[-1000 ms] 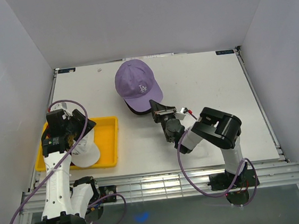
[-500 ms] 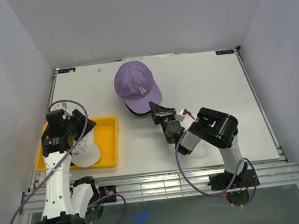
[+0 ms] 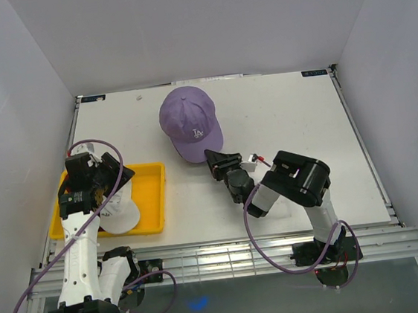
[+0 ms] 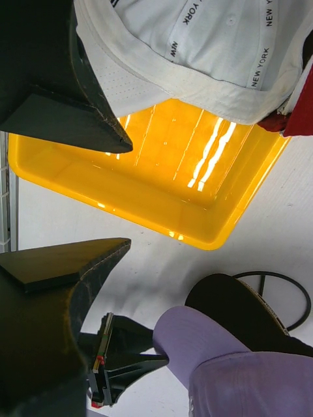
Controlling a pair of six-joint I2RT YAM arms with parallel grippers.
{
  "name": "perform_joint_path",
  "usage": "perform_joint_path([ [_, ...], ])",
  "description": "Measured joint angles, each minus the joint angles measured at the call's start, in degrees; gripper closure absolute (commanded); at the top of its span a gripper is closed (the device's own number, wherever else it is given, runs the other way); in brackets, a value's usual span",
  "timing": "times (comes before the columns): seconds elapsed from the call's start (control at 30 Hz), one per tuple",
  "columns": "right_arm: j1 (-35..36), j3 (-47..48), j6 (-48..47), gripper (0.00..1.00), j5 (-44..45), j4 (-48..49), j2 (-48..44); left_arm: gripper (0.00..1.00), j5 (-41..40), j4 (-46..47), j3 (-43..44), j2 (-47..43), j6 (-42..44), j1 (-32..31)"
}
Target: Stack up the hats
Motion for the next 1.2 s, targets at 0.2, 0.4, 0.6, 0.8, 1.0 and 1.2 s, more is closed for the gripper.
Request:
perform_joint_path([
  [0.2, 0.76, 0.00, -1.31, 0.64, -1.90, -3.43, 0.00, 0.35, 0.00, 0.00, 0.00, 0.00, 0.00, 0.00],
  [0.4, 0.83, -0.02, -1.66, 0.63, -2.86, -4.63, 0.00, 0.34, 0.00, 0.00, 0.00, 0.00, -0.02, 0.00],
  [0.6, 0.83, -0.02, -1.66, 0.55, -3.91, -6.19, -0.02, 0.33, -0.04, 0.00, 0.00, 0.00, -0.09, 0.00],
  [0.8, 0.83, -0.79, -1.84, 0.47, -5.99, -9.46, -1.20, 0.31, -0.48, 0.00, 0.00, -0.07, -0.22, 0.00],
  [1.0, 0.83, -4.17, -2.82, 0.42, -9.35, -15.76, -7.82, 0.29, -1.42, 0.00, 0.00, -0.68, -0.26, 0.00],
  [1.2, 0.90, -9.25, -4.68, 0.38, -14.21, -19.19, -15.34, 0.27, -2.86, -0.02, 0.00, -0.98, -0.85, 0.00],
])
